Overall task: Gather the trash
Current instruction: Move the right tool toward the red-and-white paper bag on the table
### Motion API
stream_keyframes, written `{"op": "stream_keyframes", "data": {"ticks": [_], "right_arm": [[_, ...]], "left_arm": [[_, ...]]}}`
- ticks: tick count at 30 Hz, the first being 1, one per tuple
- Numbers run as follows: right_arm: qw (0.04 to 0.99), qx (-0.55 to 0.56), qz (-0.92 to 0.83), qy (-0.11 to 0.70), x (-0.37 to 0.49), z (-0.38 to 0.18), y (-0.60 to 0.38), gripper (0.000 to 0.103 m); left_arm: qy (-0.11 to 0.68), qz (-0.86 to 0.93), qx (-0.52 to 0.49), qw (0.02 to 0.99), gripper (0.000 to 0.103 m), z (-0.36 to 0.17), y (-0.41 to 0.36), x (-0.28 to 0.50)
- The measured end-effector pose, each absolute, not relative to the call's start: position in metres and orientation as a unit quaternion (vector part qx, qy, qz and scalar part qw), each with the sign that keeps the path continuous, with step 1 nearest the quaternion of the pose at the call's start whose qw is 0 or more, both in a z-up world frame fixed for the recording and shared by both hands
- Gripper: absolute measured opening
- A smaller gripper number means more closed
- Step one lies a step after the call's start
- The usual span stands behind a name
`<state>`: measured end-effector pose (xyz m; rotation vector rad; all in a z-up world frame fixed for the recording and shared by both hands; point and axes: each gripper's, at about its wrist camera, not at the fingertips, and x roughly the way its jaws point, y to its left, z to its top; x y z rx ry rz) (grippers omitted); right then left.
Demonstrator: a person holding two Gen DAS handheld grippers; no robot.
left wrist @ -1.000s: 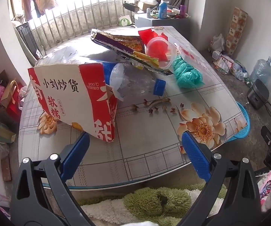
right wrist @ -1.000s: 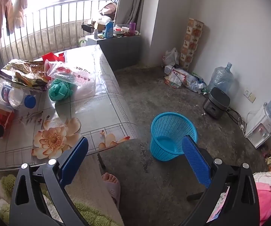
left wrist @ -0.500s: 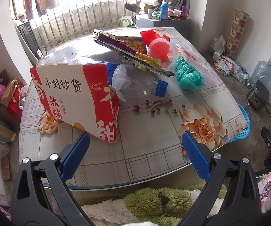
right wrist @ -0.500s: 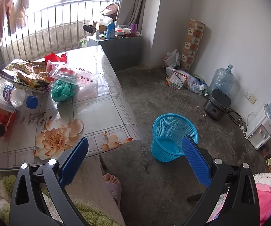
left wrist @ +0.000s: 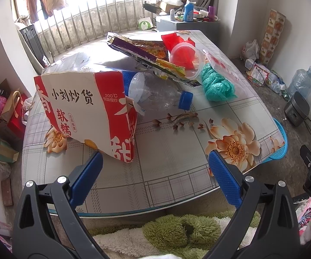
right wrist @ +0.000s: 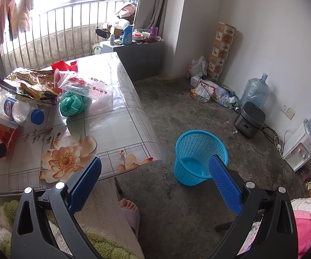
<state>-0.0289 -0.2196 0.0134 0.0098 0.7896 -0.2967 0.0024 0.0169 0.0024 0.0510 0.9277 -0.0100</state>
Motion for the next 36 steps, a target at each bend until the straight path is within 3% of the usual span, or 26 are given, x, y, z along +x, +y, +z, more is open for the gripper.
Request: {"op": "stream_keyframes", "data": {"ticks": [36], "right_arm": [[0.918,0.022,-0.142,0.37,-0.0242,0.0156,-0.2165,0.097]], "left_arm": [[0.443,-0.016,0.023,0.896,0.094,-0.0003,0.0212,-0.001]]}}
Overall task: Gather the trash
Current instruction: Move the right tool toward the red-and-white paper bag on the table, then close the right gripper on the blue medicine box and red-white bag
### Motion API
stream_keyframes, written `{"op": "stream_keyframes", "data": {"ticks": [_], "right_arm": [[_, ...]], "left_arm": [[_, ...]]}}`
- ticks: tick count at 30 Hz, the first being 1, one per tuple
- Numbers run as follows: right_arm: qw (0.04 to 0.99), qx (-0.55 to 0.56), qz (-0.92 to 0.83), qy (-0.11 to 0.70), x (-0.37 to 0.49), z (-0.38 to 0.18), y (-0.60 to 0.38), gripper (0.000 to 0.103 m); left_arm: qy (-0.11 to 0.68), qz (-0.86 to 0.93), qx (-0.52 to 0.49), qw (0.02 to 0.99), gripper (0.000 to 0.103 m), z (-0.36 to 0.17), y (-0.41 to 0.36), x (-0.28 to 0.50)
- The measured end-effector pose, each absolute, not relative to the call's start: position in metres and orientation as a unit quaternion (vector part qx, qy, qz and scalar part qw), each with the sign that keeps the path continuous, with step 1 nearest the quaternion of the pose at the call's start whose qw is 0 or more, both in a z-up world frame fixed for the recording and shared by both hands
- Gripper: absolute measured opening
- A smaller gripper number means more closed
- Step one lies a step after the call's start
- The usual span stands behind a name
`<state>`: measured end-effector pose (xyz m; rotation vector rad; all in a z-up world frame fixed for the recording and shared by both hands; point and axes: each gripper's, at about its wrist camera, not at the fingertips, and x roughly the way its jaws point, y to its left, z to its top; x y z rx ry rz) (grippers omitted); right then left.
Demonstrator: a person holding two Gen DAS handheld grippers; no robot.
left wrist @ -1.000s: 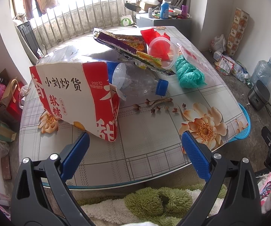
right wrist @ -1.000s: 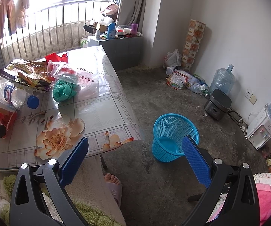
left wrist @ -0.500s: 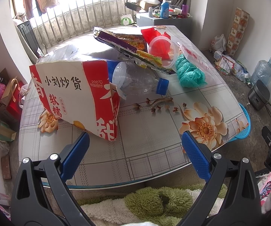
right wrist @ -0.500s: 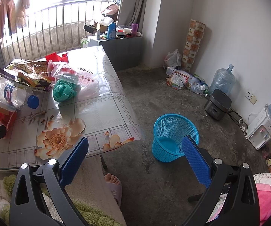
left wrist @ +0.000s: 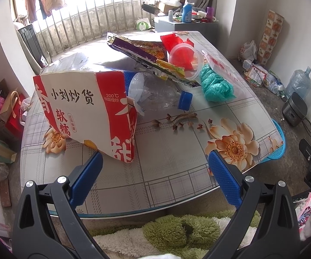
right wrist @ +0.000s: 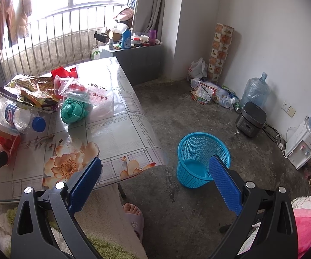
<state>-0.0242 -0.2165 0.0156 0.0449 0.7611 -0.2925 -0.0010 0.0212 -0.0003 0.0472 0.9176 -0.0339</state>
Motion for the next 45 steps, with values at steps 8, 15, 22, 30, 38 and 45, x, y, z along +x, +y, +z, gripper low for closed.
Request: {"op": "stream_keyframes", "data": {"ticks": [8,15,22,30,38,45], "right_arm": [[0.942,0.026,-0.092,0.321,-0.006,0.035,-0.202,0.097],[0.959,0.027,0.019,0.283,0.018,0.056,-0.16,0.097],[0.927,0.049,0.204,0.31,0.054,0.048,-0.085,0.085],[0.885,0.057,0.299,0.352,0.084,0.026,-0.024,0.066],[0.843,0.086,0.394,0.355,0.083,0.023,-0.01,0.025],[0.796,0.094,0.466,0.376,0.075,0.014,0.004,0.006]], "left_arm": [[0.408,-0.035,0.018,0.912,0.094,0.014,0.036,-0.003],[0.345,-0.056,-0.02,0.937,0.094,0.033,0.092,-0.011],[0.308,-0.006,-0.104,0.946,0.094,0.035,0.184,-0.012],[0.325,0.007,-0.212,0.922,0.062,0.012,0.261,0.008],[0.362,-0.02,-0.287,0.887,0.042,-0.021,0.297,0.033],[0.354,-0.093,-0.35,0.862,0.043,-0.012,0.313,0.029]]}}
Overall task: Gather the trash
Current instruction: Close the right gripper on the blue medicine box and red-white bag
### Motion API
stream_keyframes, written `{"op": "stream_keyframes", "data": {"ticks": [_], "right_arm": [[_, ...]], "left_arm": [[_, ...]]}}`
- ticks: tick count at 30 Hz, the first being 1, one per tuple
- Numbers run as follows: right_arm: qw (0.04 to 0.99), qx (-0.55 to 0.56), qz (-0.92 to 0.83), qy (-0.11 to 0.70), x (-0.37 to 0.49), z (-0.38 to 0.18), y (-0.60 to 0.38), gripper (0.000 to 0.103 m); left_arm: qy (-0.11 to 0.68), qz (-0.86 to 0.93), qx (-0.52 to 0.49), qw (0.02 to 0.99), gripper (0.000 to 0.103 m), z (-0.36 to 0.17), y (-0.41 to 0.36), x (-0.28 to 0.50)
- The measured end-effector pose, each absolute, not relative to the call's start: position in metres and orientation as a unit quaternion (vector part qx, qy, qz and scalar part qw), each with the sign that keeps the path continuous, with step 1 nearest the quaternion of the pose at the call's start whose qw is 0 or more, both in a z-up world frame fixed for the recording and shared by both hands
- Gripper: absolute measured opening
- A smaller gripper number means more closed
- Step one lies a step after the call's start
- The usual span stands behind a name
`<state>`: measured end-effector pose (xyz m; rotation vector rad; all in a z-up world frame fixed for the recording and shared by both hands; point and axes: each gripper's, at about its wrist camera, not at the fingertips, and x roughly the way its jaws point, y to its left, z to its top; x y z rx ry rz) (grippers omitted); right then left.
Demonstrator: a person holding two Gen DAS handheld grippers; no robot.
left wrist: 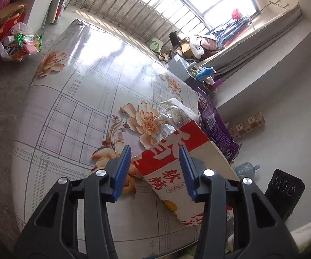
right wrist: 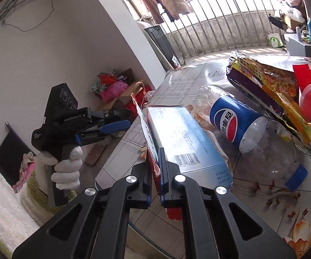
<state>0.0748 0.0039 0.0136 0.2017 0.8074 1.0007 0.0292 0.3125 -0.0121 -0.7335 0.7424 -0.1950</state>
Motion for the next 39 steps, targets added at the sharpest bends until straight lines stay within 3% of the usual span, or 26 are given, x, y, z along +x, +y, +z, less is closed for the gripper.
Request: {"op": "stream_keyframes", "data": {"ticks": [2,4,13,14,16,18,20,24,33,39], "right_arm": [[0.789,0.095,0.476,0.377,0.073,0.011,0.006,0.006],[0.785,0.094,0.484,0.374,0.068,0.011,0.008,0.006],[0.777,0.034,0.515,0.361,0.027,0.007,0.034,0.008],[0.776,0.033,0.516,0.36,0.024,0.007,0.034,0.01],[0.779,0.036,0.512,0.359,0.019,0.01,0.029,0.012],[0.776,0.041,0.517,0.358,0.019,0.018,0.018,0.025],[0.778,0.06,0.524,0.343,0.018,0.03,-0.001,0.051],[0.786,0.084,0.511,0.337,0.033,0.04,-0.025,0.056],[0.776,-0.017,0.486,0.402,0.082,0.015,0.036,0.057],[0.759,-0.097,0.49,0.417,0.087,0.011,0.066,0.07]], "left_arm": [[0.357,-0.129,-0.371,0.848,0.047,-0.008,0.304,0.024],[0.366,-0.162,-0.385,0.832,0.059,-0.006,0.295,0.02],[0.404,-0.143,-0.368,0.825,0.062,-0.004,0.253,0.01],[0.407,-0.127,-0.359,0.831,0.061,-0.004,0.253,0.011],[0.41,-0.104,-0.342,0.839,0.046,-0.005,0.252,0.012],[0.413,-0.092,-0.332,0.843,0.038,-0.006,0.254,0.013],[0.406,-0.092,-0.333,0.846,0.033,-0.005,0.256,0.015],[0.397,-0.093,-0.305,0.861,0.015,0.0,0.259,0.012],[0.385,-0.091,-0.229,0.889,0.007,0.004,0.249,0.011],[0.379,-0.102,-0.218,0.894,0.005,-0.002,0.255,0.009]]}}
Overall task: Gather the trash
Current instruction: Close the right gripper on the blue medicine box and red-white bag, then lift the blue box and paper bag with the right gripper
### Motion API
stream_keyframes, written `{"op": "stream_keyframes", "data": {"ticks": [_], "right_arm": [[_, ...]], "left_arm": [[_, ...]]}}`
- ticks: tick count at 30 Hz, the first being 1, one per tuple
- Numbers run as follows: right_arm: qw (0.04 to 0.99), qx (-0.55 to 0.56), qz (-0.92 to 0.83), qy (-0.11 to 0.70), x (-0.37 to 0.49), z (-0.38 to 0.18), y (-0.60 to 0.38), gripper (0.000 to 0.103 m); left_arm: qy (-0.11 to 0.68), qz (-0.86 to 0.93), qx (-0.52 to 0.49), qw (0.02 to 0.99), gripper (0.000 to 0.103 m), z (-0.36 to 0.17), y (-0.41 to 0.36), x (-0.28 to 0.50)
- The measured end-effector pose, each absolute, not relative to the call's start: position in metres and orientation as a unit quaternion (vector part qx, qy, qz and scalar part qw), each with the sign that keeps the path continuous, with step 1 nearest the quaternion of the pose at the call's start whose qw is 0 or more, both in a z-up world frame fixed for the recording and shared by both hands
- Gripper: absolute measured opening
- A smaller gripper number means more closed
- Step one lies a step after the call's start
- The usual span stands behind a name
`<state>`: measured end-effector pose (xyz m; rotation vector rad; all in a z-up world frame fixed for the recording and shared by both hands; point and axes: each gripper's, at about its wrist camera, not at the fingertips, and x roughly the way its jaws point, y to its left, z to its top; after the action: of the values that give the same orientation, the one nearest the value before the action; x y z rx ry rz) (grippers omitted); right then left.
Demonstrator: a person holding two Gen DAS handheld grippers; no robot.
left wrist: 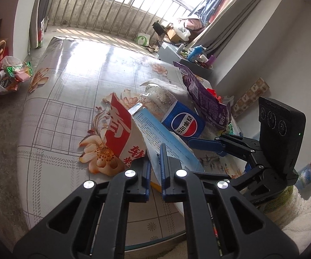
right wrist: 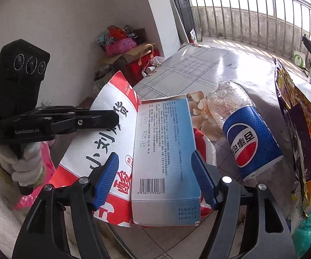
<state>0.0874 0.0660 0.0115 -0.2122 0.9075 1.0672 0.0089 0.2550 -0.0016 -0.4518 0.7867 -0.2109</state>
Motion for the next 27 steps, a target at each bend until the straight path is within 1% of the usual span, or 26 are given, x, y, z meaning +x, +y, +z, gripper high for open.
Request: {"op": "stream_keyframes", "data": {"ticks": [2,7,9,10,11,12,14,16,21,24,26,27], "right_arm": [[0.752,-0.121,0.49,0.424,0.09,0.009,0.077,0.072],[0.747,-0.211,0.462,0.43,0.083,-0.01,0.098,0.072],[0.751,-0.206,0.459,0.428,0.082,-0.009,0.096,0.072],[0.754,-0.2,0.456,0.429,0.082,-0.008,0.094,0.067],[0.759,-0.192,0.452,0.427,0.084,-0.006,0.092,0.057],[0.764,-0.181,0.449,0.427,0.085,-0.003,0.089,0.054],[0.767,-0.15,0.45,0.432,0.091,0.003,0.079,0.039],[0.764,-0.123,0.454,0.442,0.095,0.007,0.069,0.035],[0.758,-0.114,0.456,0.451,0.092,0.015,0.064,0.034],[0.75,-0.126,0.458,0.46,0.09,0.017,0.07,0.036],[0.743,-0.131,0.446,0.482,0.096,0.012,0.075,0.043],[0.739,-0.13,0.434,0.498,0.102,0.006,0.078,0.043]], "left_arm": [[0.38,-0.097,-0.219,0.894,0.004,-0.005,0.257,0.007],[0.379,-0.086,-0.234,0.891,0.003,-0.012,0.268,0.002],[0.381,-0.081,-0.239,0.889,0.003,-0.015,0.271,0.0],[0.382,-0.08,-0.242,0.889,0.003,-0.016,0.272,-0.002],[0.383,-0.078,-0.244,0.888,0.003,-0.017,0.274,-0.002],[0.384,-0.075,-0.246,0.887,0.003,-0.017,0.274,-0.003],[0.384,-0.075,-0.249,0.886,0.003,-0.016,0.273,-0.004],[0.383,-0.076,-0.243,0.888,0.002,-0.013,0.27,-0.005],[0.387,-0.064,-0.202,0.897,0.001,-0.009,0.252,-0.002],[0.388,-0.066,-0.194,0.898,0.001,-0.009,0.243,0.0],[0.386,-0.069,-0.19,0.9,0.001,-0.009,0.24,0.0],[0.384,-0.069,-0.186,0.902,0.001,-0.009,0.238,0.0]]}}
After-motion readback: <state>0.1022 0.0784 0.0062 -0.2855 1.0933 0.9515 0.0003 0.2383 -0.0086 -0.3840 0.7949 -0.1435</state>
